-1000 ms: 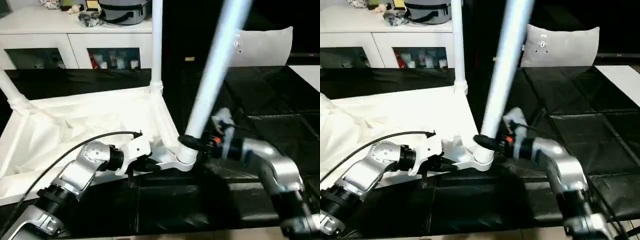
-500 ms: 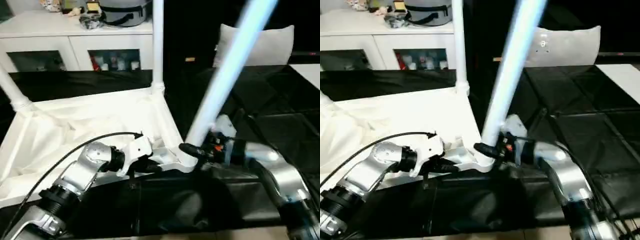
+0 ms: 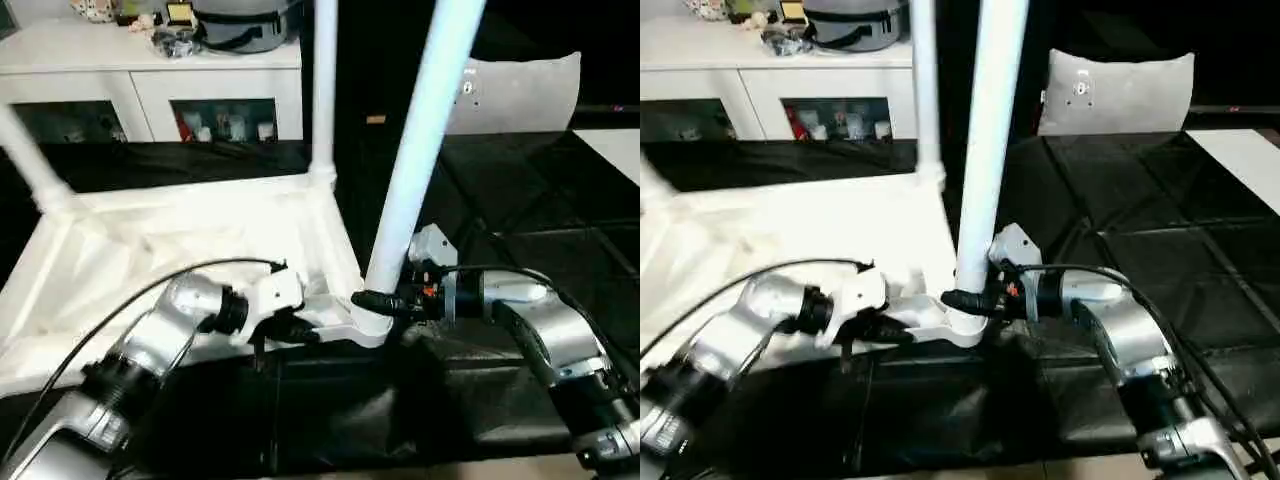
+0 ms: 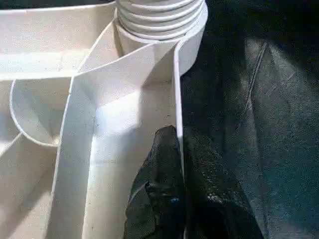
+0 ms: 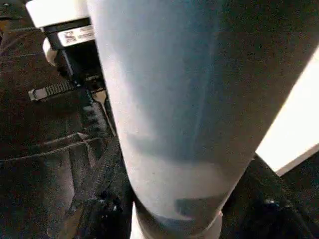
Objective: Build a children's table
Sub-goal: Rotate leg to tighten
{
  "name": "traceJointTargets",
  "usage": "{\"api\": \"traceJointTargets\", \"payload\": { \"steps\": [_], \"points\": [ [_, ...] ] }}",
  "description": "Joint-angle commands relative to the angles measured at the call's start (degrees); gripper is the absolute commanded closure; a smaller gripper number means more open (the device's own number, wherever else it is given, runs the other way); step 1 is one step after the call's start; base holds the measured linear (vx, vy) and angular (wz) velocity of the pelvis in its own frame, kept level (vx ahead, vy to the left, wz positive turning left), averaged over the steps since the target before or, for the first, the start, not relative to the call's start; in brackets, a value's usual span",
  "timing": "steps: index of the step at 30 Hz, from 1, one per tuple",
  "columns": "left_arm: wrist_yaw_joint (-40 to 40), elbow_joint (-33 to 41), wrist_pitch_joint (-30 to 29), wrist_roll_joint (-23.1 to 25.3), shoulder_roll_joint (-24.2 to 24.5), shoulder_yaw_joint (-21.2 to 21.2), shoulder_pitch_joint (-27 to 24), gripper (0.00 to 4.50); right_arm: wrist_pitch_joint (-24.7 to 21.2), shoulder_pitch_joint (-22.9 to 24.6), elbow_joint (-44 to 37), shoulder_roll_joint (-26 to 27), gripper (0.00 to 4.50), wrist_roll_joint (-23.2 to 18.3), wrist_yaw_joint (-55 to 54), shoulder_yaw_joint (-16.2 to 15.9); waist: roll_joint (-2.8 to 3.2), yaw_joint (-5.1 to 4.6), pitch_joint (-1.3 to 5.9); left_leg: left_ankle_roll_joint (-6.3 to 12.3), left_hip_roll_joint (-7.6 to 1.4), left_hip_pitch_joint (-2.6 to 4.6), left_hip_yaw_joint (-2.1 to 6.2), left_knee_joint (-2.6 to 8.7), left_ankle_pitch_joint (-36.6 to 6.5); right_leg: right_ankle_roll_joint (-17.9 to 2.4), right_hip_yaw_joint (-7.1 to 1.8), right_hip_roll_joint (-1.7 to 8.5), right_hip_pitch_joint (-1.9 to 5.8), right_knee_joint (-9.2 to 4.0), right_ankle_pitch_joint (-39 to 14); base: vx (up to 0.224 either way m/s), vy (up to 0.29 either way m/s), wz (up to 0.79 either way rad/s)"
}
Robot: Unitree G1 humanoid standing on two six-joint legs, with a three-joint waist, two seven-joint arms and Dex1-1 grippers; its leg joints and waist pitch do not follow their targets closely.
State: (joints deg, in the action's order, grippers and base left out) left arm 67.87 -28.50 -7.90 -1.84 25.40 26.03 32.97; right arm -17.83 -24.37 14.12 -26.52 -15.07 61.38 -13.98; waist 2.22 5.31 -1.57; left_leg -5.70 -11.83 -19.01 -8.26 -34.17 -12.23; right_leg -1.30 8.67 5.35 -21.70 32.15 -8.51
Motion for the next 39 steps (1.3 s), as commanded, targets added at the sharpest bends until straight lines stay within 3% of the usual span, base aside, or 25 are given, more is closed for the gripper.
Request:
{"api": "traceJointTargets", "payload": {
  "steps": [1,7,9,14,15,16,17,18,19,20,21,22,23,24,25,26,27,28,29,30,31,32,33,34,39],
  "points": [
    [-2.4,-2.0,2.8,1.4,-0.7,-1.9,5.3,4.5,-5.5,4.2,3.6,-0.3,2.62,3.1,1.6,-5.4,0.04,-0.73,1.69,2.33,-0.91,0.21,-0.13,4.83,-20.0,-3.4,-2.76,3.29,1.67,-5.48,-31.4,0.0,0.0,0.0],
    [-2.0,-7.5,5.3,2.2,-0.6,-2.2,8.9,4.5,-6.2,4.0,3.5,1.2,2.62,3.0,0.7,-5.4,0.07,-1.08,1.34,1.83,-0.63,0.24,0.11,4.73,-22.3,-0.9,-2.05,3.52,1.54,-6.35,-36.4,0.0,0.0,0.0],
    [-1.7,-8.1,5.7,2.3,-0.5,-2.3,9.0,4.5,-6.4,3.9,3.7,1.5,2.62,2.9,0.3,-5.2,-0.22,-1.26,1.24,1.79,-0.67,0.09,0.22,4.8,-22.7,-0.4,-1.91,3.54,1.56,-6.49,-37.1,0.0,0.0,0.0],
    [-2.1,-7.4,4.2,1.2,0.3,-4.1,6.8,4.5,-7.7,3.4,4.6,3.6,2.62,3.6,-4.9,-4.1,-0.37,-1.62,0.98,1.37,-0.56,0.5,0.42,4.72,-24.5,0.5,-1.41,3.53,1.09,-6.97,-39.7,0.0,0.0,0.0],
    [-2.3,-7.0,3.9,1.1,0.4,-4.3,6.5,4.5,-7.7,3.4,4.6,3.8,2.62,3.7,-5.4,-4.0,-0.15,-2.01,0.71,0.94,-0.47,0.51,0.51,4.73,-25.5,1.1,-1.02,3.5,0.97,-7.34,-41.0,0.0,0.0,0.0],
    [-3.4,-4.7,2.0,0.6,0.9,-5.2,4.6,4.5,-7.9,3.6,4.6,4.7,2.62,4.6,-8.0,-3.6,-0.42,-2.28,0.83,0.56,-0.59,0.56,0.64,4.68,-25.9,1.3,-0.85,3.68,1.1,-7.37,-41.1,0.0,0.0,0.0],
    [-3.9,-3.5,1.1,0.4,1.1,-5.6,3.8,4.5,-8.0,3.6,4.6,5.0,2.62,5.0,-9.0,-3.4,-0.16,-2.99,0.63,0.27,-0.72,0.47,0.95,4.81,-27.4,1.8,-0.33,3.71,1.28,-7.53,-41.5,0.0,0.0,0.0],
    [-4.9,-0.8,-0.9,0.1,1.6,-6.3,1.9,4.5,-8.2,3.9,4.5,5.7,2.62,5.5,-11.1,-3.0,-0.12,-3.52,0.6,0.1,-0.9,0.75,1.24,4.76,-28.9,2.3,0.36,3.78,1.4,-7.82,-42.0,0.0,0.0,0.0],
    [-6.7,5.3,-5.1,-0.9,2.3,-7.7,-2.3,4.5,-9.1,4.3,3.9,6.9,2.62,5.9,-14.1,-2.1,0.03,-4.44,0.11,0.35,-1.41,1.14,1.55,5.25,-32.4,2.5,1.27,3.37,1.47,-8.48,-41.4,0.0,0.0,0.0],
    [-7.5,8.4,-7.3,-1.5,2.6,-8.4,-4.4,4.5,-9.6,4.6,3.4,7.5,2.62,6.0,-15.4,-1.7,0.42,-4.82,0.48,-0.25,-1.82,0.95,2.06,5.51,-33.5,1.9,1.26,3.84,2.28,-7.54,-39.0,0.0,0.0,0.0],
    [-8.8,12.7,-10.1,-1.9,2.8,-9.2,-7.3,4.5,-10.1,4.8,2.9,8.3,2.62,5.9,-16.7,-1.3,0.28,-5.36,0.13,-0.41,-2.59,-0.49,2.92,6.95,-36.6,1.8,0.87,3.61,3.52,-6.55,-36.7,0.0,0.0,0.0],
    [-9.6,15.6,-11.9,-2.1,3.0,-9.6,-9.3,4.5,-10.4,5.0,2.6,8.8,2.62,5.8,-17.6,-1.0,0.64,-5.59,-0.03,-0.92,-3.2,-1.01,3.42,7.83,-39.5,1.4,0.68,3.6,3.97,-5.44,-35.8,0.0,0.0,0.0],
    [-10.4,18.1,-13.2,-2.0,3.0,-9.8,-11.0,4.5,-10.7,5.1,2.5,9.3,2.63,5.8,-18.4,-0.7,0.69,-5.64,-0.4,-1.44,-3.96,-1.01,3.57,9.09,-44.2,-0.1,-1.04,3.37,3.95,-3.57,-33.1,0.0,0.0,0.0],
    [-11.4,21.6,-15.3,-1.9,3.0,-10.2,-13.2,4.5,-10.8,5.0,2.7,10.1,2.63,5.8,-19.7,-0.2,0.38,-5.9,-0.7,-1.96,-2.83,-0.02,3.4,8.55,-44.9,-0.8,-1.65,3.77,2.67,-4.54,-36.3,0.0,0.0,0.0],
    [-13.1,28.4,-19.6,-2.3,2.6,-11.1,-17.2,4.5,-10.5,4.6,3.6,11.3,2.63,5.7,-21.9,1.0,-0.33,-6.9,-1.02,-1.74,-1.09,1.07,2.99,6.43,-41.1,0.7,-0.15,4.65,1.17,-7.24,-45.9,0.0,0.0,0.0],
    [-13.2,29.2,-20.0,-2.3,2.6,-11.1,-17.6,4.5,-10.4,4.5,3.7,11.5,2.63,5.7,-22.1,1.1,-0.1,-7.19,-1.02,-1.54,-0.5,1.37,2.78,5.35,-38.9,1.9,0.93,4.9,1.06,-8.48,-49.2,0.0,0.0,0.0],
    [-13.8,32.2,-21.8,-2.2,2.2,-11.4,-19.2,4.5,-10.0,4.3,4.3,11.9,2.63,5.6,-23.1,1.7,-0.38,-7.87,-0.8,-0.76,-0.05,0.87,2.62,4.53,-35.6,4.1,2.31,4.53,1.64,-9.2,-49.6,0.0,0.0,0.0],
    [-14.1,35.6,-23.5,-2.2,2.0,-11.3,-20.7,4.5,-9.7,4.0,4.9,12.3,2.63,5.5,-23.8,2.0,0.18,-7.66,-0.51,-0.69,-0.58,0.65,2.89,5.07,-35.3,3.8,2.19,4.61,2.54,-8.72,-47.3,0.0,0.0,0.0],
    [-14.4,38.7,-25.3,-2.3,1.6,-10.9,-22.0,4.5,-9.4,3.7,5.4,12.6,2.63,5.4,-24.4,2.2,-0.07,-7.93,-0.48,-0.81,-2.23,-1.68,4.01,7.12,-36.6,2.1,0.77,4.84,4.66,-6.04,-39.6,0.051,-0.008,-0.04],
    [-14.8,40.7,-26.6,-2.2,1.2,-10.6,-22.6,4.5,-9.2,3.6,5.7,12.8,2.63,5.4,-24.6,2.3,-0.05,-7.46,-0.34,-1.27,-2.68,-1.33,4.32,7.73,-38.3,0.5,-0.63,4.76,4.22,-5.13,-35.9,0.051,-0.008,-0.04],
    [-16.2,43.4,-28.9,-1.8,0.9,-9.4,-22.9,4.5,-9.3,3.5,5.7,13.1,2.63,5.5,-25.1,2.3,-1.04,-7.51,-0.38,-1.19,-1.41,-0.06,3.65,6.54,-35.8,-0.5,-0.77,5.14,2.36,-6.45,-39.4,0.0,0.0,0.0],
    [-16.5,43.7,-29.1,-1.5,0.9,-8.8,-22.6,4.5,-9.2,3.4,5.8,13.2,2.63,5.5,-25.2,2.3,-0.96,-7.28,-0.56,-0.96,-0.69,0.39,3.37,5.95,-34.0,-0.4,-0.42,5.22,1.77,-7.33,-42.4,0.0,0.0,0.0],
    [-17.0,43.4,-29.0,-0.8,0.6,-8.3,-22.1,4.5,-9.2,3.4,5.7,13.4,2.63,5.5,-25.2,2.2,-0.9,-7.23,-0.46,-0.52,-0.19,0.46,2.95,5.24,-30.6,0.1,-0.04,5.23,1.67,-7.97,-44.6,0.0,0.0,0.0],
    [-18.2,42.8,-29.6,-0.1,-0.2,-8.0,-21.2,4.5,-9.3,3.4,5.5,13.6,2.63,5.4,-25.2,2.2,-1.2,-6.96,-0.23,-0.55,-0.46,-0.14,3.03,5.48,-28.7,0.3,0.04,4.97,2.27,-7.69,-42.6,0.0,0.0,0.0],
    [-21.0,40.5,-29.8,2.6,-0.9,-7.5,-19.0,4.5,-8.6,3.2,5.4,13.9,2.63,5.7,-25.3,2.3,-0.98,-5.79,0.15,-0.61,-1.22,-0.54,3.09,6.24,-26.7,-2.1,-0.9,4.46,2.68,-6.31,-33.7,0.0,0.0,0.0]
  ]
}}
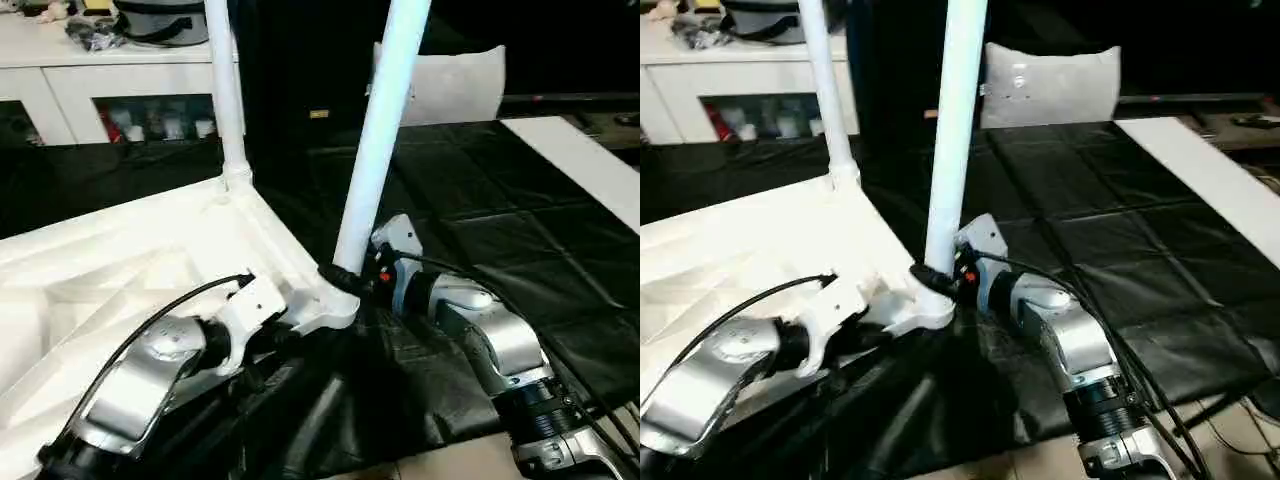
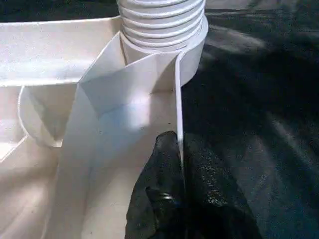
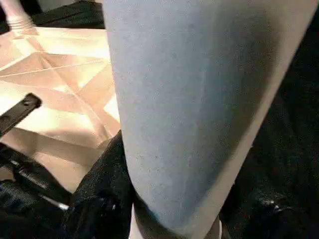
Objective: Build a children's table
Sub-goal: Rotate leg to tighten
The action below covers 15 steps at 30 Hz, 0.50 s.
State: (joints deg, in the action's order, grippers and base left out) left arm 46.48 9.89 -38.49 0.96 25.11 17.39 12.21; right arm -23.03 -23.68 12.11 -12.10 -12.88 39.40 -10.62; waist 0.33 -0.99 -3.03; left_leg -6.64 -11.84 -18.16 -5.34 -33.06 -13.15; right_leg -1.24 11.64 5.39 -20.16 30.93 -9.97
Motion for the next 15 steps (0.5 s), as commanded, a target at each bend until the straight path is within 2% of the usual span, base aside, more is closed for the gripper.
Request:
{"api": "traceJointTargets", "payload": {
  "steps": [1,3,4,5,6,7,8,11,12,15],
  "points": [
    [0.2,1.8,0.7,-0.1,-0.8,1.2,2.1,4.5,-3.1,2.5,7.4,-0.5,2.63,3.5,-3.5,-0.9,1.09,0.59,1.66,0.34,-1.24,-1.46,0.16,5.16,-25.4,-2.6,-3.98,4.4,1.25,-4.91,-31.2,0.0,0.0,0.0],
    [-0.5,2.0,0.2,-0.1,-1.0,1.3,2.4,4.5,-2.8,2.6,7.3,-0.4,2.63,3.4,-3.7,-0.5,1.01,0.87,1.89,0.43,-1.41,-1.67,0.05,5.23,-23.5,-3.8,-4.38,4.36,1.46,-4.38,-28.2,0.0,0.0,0.0],
    [-0.9,1.9,-0.1,-0.1,-1.0,1.4,2.5,4.5,-2.7,2.7,7.3,-0.3,2.63,3.2,-4.0,-0.3,1.13,1.11,2.08,0.54,-1.49,-1.88,-0.22,5.18,-21.0,-5.1,-4.69,4.28,1.64,-4.0,-24.8,0.0,0.0,0.0],
    [-1.1,1.7,0.0,0.0,-0.9,1.5,2.5,4.5,-2.6,2.8,7.3,-0.2,2.63,3.2,-4.1,-0.3,1.07,1.26,2.18,0.64,-1.49,-1.83,-0.34,5.12,-20.1,-5.4,-4.78,4.25,1.62,-3.86,-23.9,0.0,0.0,0.0],
    [-1.2,1.3,0.2,0.1,-0.7,1.6,2.4,4.5,-2.5,2.9,7.1,-0.2,2.63,3.4,-4.2,-0.5,1.3,1.37,2.44,0.8,-1.39,-2.13,-0.53,5.0,-17.6,-6.1,-5.0,4.15,1.93,-3.54,-21.2,0.0,0.0,0.0],
    [-1.1,0.8,0.7,0.3,-0.4,1.8,2.3,4.5,-2.4,3.1,6.9,-0.2,2.63,3.6,-4.1,-0.9,1.92,1.69,2.59,0.92,-1.3,-2.19,-0.71,4.89,-15.4,-6.7,-5.22,3.99,2.05,-3.25,-19.0,0.0,0.0,0.0],
    [-1.0,0.6,0.8,0.3,-0.3,1.8,2.4,4.5,-2.4,3.1,6.9,-0.1,2.63,3.6,-4.1,-0.9,1.48,1.72,2.65,1.12,-1.24,-2.25,-0.87,4.83,-14.4,-6.9,-5.39,3.89,1.97,-3.15,-18.2,0.0,0.0,0.0],
    [-0.8,-1.5,2.7,0.4,-0.1,1.8,2.8,4.5,-2.1,3.2,7.6,0.5,2.63,2.9,-3.5,-0.8,1.55,2.14,2.45,1.95,-1.15,-1.82,-1.5,4.79,-14.8,-7.4,-5.76,3.65,1.54,-3.16,-20.8,0.0,0.0,0.0],
    [-0.8,-1.9,3.0,0.3,-0.1,1.7,2.9,4.5,-1.7,3.2,8.0,0.3,2.63,3.4,-3.5,-1.2,1.25,2.13,2.44,2.05,-1.08,-1.76,-1.63,4.76,-15.8,-6.7,-5.76,3.7,1.46,-3.41,-23.3,0.0,0.0,0.0],
    [-1.0,-2.8,3.6,-0.2,-0.2,1.1,3.1,4.5,-0.5,3.0,9.4,0.5,2.63,3.8,-3.9,-1.1,1.17,2.34,2.39,2.11,-0.92,-1.39,-1.73,4.65,-17.2,-4.6,-5.68,3.85,1.07,-4.01,-28.9,0.0,0.0,0.0]
  ]
}}
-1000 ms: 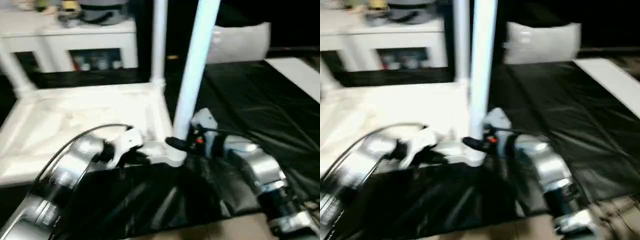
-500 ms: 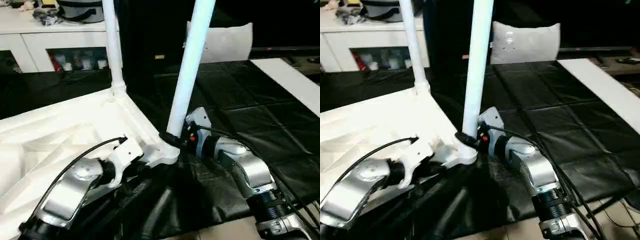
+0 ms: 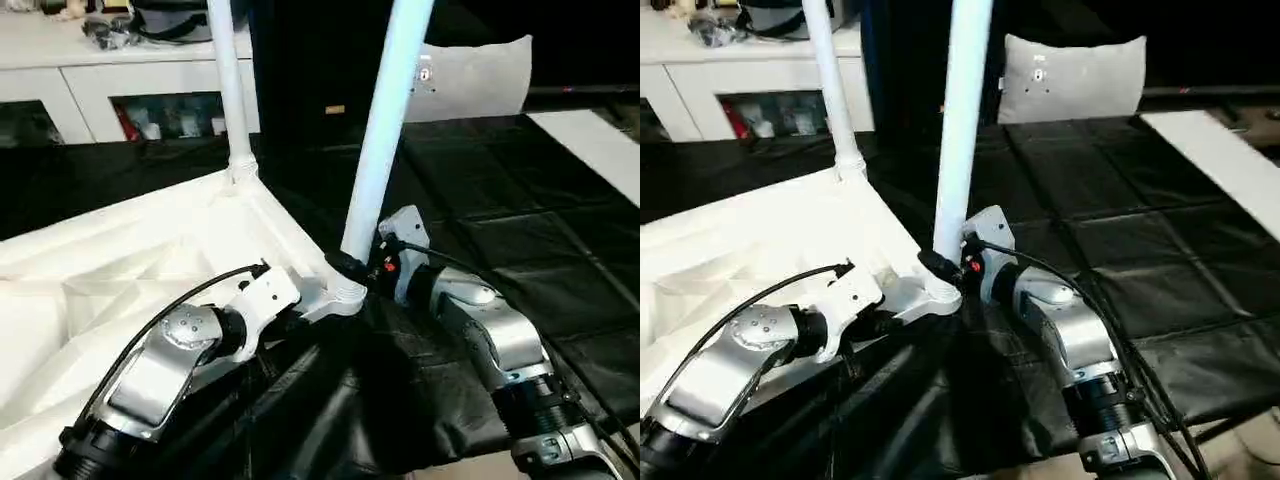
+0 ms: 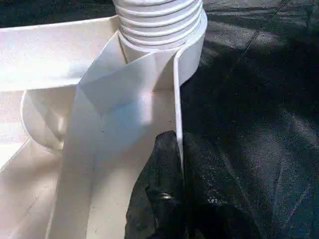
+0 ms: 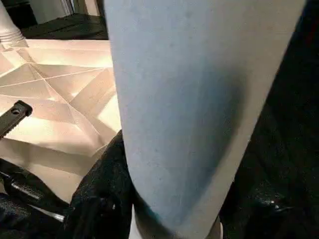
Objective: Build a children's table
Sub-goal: Rotate leg to tighten
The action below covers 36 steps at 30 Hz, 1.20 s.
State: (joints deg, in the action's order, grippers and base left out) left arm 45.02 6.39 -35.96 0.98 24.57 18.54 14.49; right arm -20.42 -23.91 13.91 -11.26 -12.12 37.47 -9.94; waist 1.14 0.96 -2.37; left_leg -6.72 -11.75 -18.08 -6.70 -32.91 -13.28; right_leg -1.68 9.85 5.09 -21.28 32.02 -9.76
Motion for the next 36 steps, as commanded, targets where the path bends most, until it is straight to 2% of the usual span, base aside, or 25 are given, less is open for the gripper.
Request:
{"api": "traceJointTargets", "payload": {
  "steps": [1,4,6,8,9,11,12,14,16,19,21,23,26,28,31,35,36],
  "points": [
    [0.4,0.7,1.0,-0.3,0.3,-0.2,0.8,4.5,-2.9,3.2,7.9,-0.2,2.63,3.1,-2.2,-1.7,0.49,0.44,1.74,2.07,-1.09,-1.52,-0.29,4.57,-17.3,-3.8,-3.84,4.17,2.17,-5.17,-29.6,0.0,0.0,0.0],
    [0.3,0.1,1.5,-0.5,0.3,-0.3,0.9,4.5,-1.8,3.0,8.3,0.1,2.63,3.0,-2.2,-1.6,0.36,0.34,1.82,1.98,-1.15,-1.56,-0.21,4.64,-17.5,-3.5,-3.8,4.02,2.17,-5.14,-28.9,0.0,0.0,0.0],
    [0.3,-0.3,1.9,-0.5,0.4,-0.3,1.0,4.5,-1.5,3.1,8.3,0.2,2.07,3.0,-2.2,-1.5,0.49,0.37,1.84,2.05,-1.19,-1.6,-0.19,4.7,-17.3,-3.7,-3.89,3.99,2.13,-5.01,-28.0,0.0,0.0,0.0],
    [0.3,-0.8,2.5,-0.5,0.6,-0.4,1.1,4.5,-1.0,3.2,8.4,0.1,1.9,3.2,-2.1,-1.5,0.59,0.41,1.9,2.08,-1.13,-1.53,-0.26,4.65,-17.3,-4.1,-3.94,3.97,2.06,-5.02,-27.8,0.0,0.0,0.0],
    [0.2,-1.1,2.8,-0.5,0.7,-0.5,1.1,4.5,-0.7,3.3,8.4,0.0,1.84,3.3,-1.9,-1.6,0.55,0.56,2.11,2.06,-1.14,-1.45,-0.32,4.53,-16.5,-4.5,-4.04,3.99,2.09,-4.88,-26.8,0.0,0.0,0.0],
    [0.2,-1.5,3.2,-0.6,0.9,-0.5,1.3,4.5,-1.2,3.6,8.0,-0.2,1.72,2.0,-0.7,-0.8,0.34,0.93,2.26,2.34,-1.27,-1.94,-0.32,4.7,-14.3,-4.9,-4.19,3.9,2.53,-4.38,-24.0,0.0,0.0,0.0],
    [0.3,-1.6,3.3,-0.6,1.0,-0.5,1.3,4.5,-1.8,3.9,7.5,-0.3,1.48,1.3,-0.1,-0.5,0.4,1.11,2.29,2.59,-1.29,-1.83,-0.51,4.62,-13.0,-5.5,-4.39,3.85,2.33,-4.17,-22.4,0.0,0.0,0.0],
    [0.4,-1.7,3.5,-0.7,1.1,-0.5,1.3,4.5,-1.5,4.3,6.9,-1.1,1.42,1.6,0.8,-0.9,0.5,1.36,2.45,2.74,-1.39,-1.78,-0.69,4.51,-11.0,-6.6,-4.56,3.77,2.41,-3.79,-19.7,0.0,0.0,0.0],
    [0.5,-1.8,3.7,-0.7,1.2,-0.4,1.4,4.5,-1.1,4.7,6.4,-1.7,1.23,1.8,1.1,-0.8,0.27,1.61,2.77,3.07,-1.38,-1.93,-1.0,4.27,-8.0,-7.8,-4.73,3.75,2.62,-3.26,-15.7,0.0,0.0,0.0],
    [0.7,-2.4,4.2,-0.8,1.2,-0.4,1.6,4.5,-0.3,5.8,5.3,-2.8,0.95,1.1,2.8,-0.3,0.28,2.06,2.85,3.81,-1.39,-1.88,-1.32,4.01,-5.6,-8.8,-4.87,3.77,2.66,-2.95,-13.4,0.0,0.0,0.0],
    [0.7,-2.9,4.7,-0.9,1.3,-0.3,1.8,4.5,0.5,6.7,4.1,-3.9,0.65,0.7,4.3,-0.3,0.2,2.33,2.74,4.06,-1.32,-1.83,-1.46,4.02,-5.7,-8.4,-4.8,3.68,2.64,-3.09,-14.8,0.0,0.0,0.0],
    [0.9,-3.2,5.0,-1.0,1.4,-0.2,1.9,4.5,0.6,7.3,3.1,-4.7,0.65,0.2,5.4,0.1,0.07,2.64,2.81,4.25,-1.3,-1.77,-1.57,3.96,-5.8,-7.8,-4.85,3.75,2.63,-3.26,-16.0,0.0,0.0,0.0],
    [1.4,-3.6,5.6,-1.1,1.7,0.1,2.0,4.5,1.1,8.2,1.5,-6.6,0.25,-0.4,7.3,0.8,-0.05,2.8,2.86,4.35,-1.34,-1.86,-1.58,3.93,-5.2,-7.7,-4.86,3.67,2.66,-3.14,-15.9,0.0,0.0,0.0],
    [1.6,-3.7,5.8,-1.1,1.7,0.2,2.1,4.5,1.4,8.5,0.9,-7.4,0.13,-0.6,8.4,1.0,-0.36,2.73,2.98,4.67,-1.16,-2.13,-1.69,3.8,-4.4,-7.5,-4.89,3.57,2.82,-2.94,-15.8,0.0,0.0,0.0],
    [3.0,-5.0,6.8,-1.3,2.2,0.9,2.5,4.5,6.0,9.4,-0.8,-10.5,0.02,-1.2,12.6,2.0,-0.42,3.08,3.11,5.58,-1.09,-2.06,-1.99,3.37,-3.8,-7.5,-5.08,3.54,2.38,-2.88,-15.9,0.0,0.0,0.0],
    [4.3,-6.3,8.4,-1.4,2.6,1.8,2.8,4.5,9.0,8.8,-0.2,-12.0,0.02,-0.7,13.6,2.9,-0.39,3.11,2.99,5.81,-1.02,-1.98,-2.14,3.3,-4.8,-7.7,-5.02,3.41,2.14,-2.99,-17.0,0.0,0.0,0.0],
    [5.7,-7.1,9.9,-1.4,3.0,2.5,3.2,4.5,11.2,8.0,0.5,-13.1,0.02,0.0,14.2,3.1,-0.19,3.17,3.0,5.84,-0.99,-1.95,-2.12,3.28,-5.0,-7.6,-4.98,3.41,2.09,-3.08,-17.4,0.0,0.0,0.0]
  ]
}}
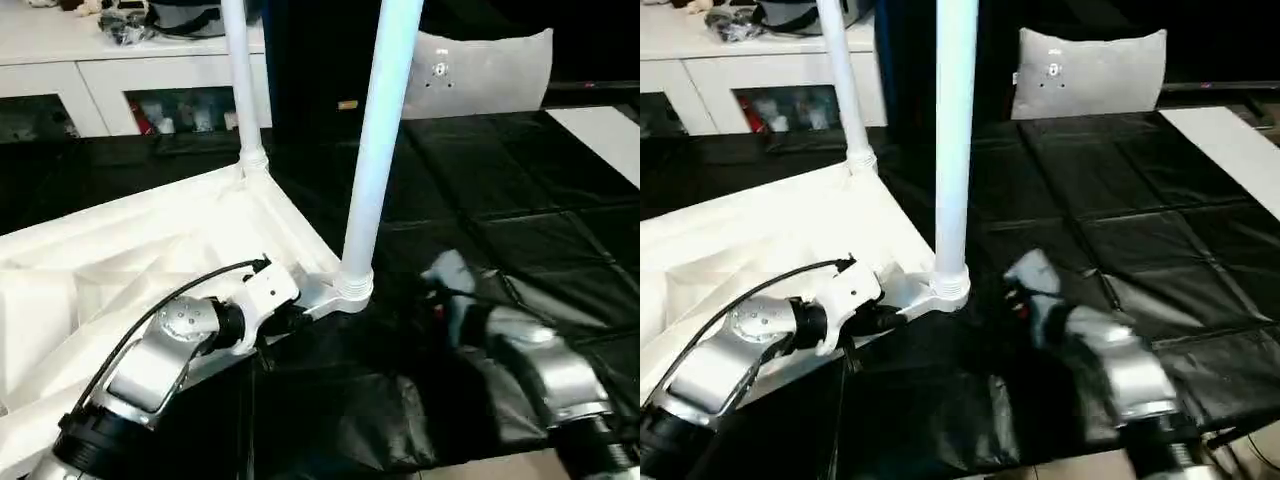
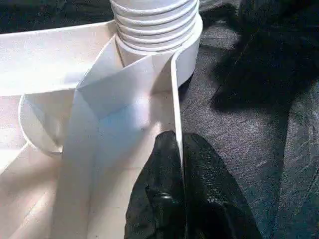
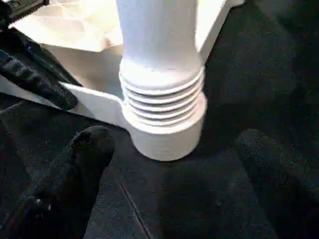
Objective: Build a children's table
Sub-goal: Rotate leg to tighten
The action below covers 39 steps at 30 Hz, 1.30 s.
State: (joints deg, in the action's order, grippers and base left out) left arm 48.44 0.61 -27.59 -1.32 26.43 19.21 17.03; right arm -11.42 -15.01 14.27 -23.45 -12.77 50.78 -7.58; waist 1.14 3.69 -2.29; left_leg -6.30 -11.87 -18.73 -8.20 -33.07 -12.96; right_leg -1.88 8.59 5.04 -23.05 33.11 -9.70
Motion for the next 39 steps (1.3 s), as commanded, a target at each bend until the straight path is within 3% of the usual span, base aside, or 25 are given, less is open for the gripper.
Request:
{"api": "traceJointTargets", "payload": {
  "steps": [1,5,10,15,20,28,30,32,39],
  "points": [
    [3.3,-2.1,2.8,1.2,1.6,2.7,0.9,4.5,2.0,-1.5,0.3,-2.0,0.02,0.6,2.4,0.6,-0.29,0.32,2.9,5.34,-0.86,-1.28,-0.65,3.45,-5.9,-7.1,-3.65,3.3,3.87,-4.22,-18.0,0.0,0.0,0.0],
    [5.7,-3.7,6.0,2.1,2.6,4.5,1.6,4.5,2.1,-2.8,0.4,-4.2,0.02,-0.4,7.8,-0.4,-0.26,0.54,3.1,6.1,-0.97,-1.25,-0.57,3.24,-5.6,-7.6,-3.66,3.31,3.92,-3.98,-16.5,0.0,0.0,0.0],
    [12.9,-6.3,13.2,2.1,4.3,7.4,3.4,4.5,7.2,-5.9,3.4,-5.7,0.02,0.7,14.4,-2.9,-0.25,1.73,3.42,6.49,-1.27,-1.04,-0.62,3.07,-3.5,-9.5,-3.79,3.52,3.76,-3.26,-13.2,0.0,0.0,0.0],
    [15.5,-7.0,14.9,2.0,5.2,8.5,4.2,4.5,6.2,-7.4,4.4,-5.2,0.02,0.5,16.8,-4.2,-0.04,2.37,3.52,6.5,-1.54,-1.08,-0.56,2.89,-2.2,-11.1,-3.9,3.53,3.82,-2.55,-9.7,0.0,0.0,0.0],
    [17.8,-8.6,17.4,2.1,5.4,8.8,5.0,4.5,8.4,-10.2,7.9,-3.7,0.02,0.9,19.8,-5.6,-0.03,2.52,3.44,5.29,-1.4,-1.06,-0.7,2.93,-4.4,-10.8,-3.91,3.64,3.88,-2.77,-11.9,0.0,0.0,0.0],
    [18.5,-10.4,18.9,2.5,5.1,8.7,5.8,4.5,8.0,-12.1,11.4,-2.3,0.77,1.6,21.8,-6.8,0.08,2.67,3.51,4.39,-1.41,-1.12,-0.61,2.91,-5.6,-10.2,-3.84,3.65,3.93,-2.8,-13.2,0.0,0.0,0.0],
    [18.5,-11.0,19.2,2.6,5.1,8.6,5.9,4.5,8.4,-12.6,12.5,-1.9,0.77,1.8,22.0,-6.7,-0.01,2.66,3.47,4.21,-1.38,-1.18,-0.59,2.92,-5.8,-9.8,-3.85,3.65,3.98,-2.81,-13.8,0.0,0.0,0.0],
    [18.6,-11.2,19.4,2.7,5.1,8.5,5.9,4.5,8.3,-13.0,13.3,-1.5,1.15,1.5,22.2,-6.6,0.0,2.71,3.45,4.11,-1.3,-1.12,-0.66,2.9,-6.4,-9.3,-3.82,3.7,3.91,-3.03,-15.6,0.0,0.0,0.0],
    [18.6,-10.9,18.9,2.2,5.4,7.8,5.4,4.5,7.0,-12.9,13.8,-0.6,1.61,0.5,23.4,-6.6,-0.03,2.81,3.56,4.32,-1.39,-1.21,-0.57,2.86,-5.2,-9.4,-3.81,3.64,3.92,-2.75,-14.3,0.0,0.0,0.0]
  ]
}}
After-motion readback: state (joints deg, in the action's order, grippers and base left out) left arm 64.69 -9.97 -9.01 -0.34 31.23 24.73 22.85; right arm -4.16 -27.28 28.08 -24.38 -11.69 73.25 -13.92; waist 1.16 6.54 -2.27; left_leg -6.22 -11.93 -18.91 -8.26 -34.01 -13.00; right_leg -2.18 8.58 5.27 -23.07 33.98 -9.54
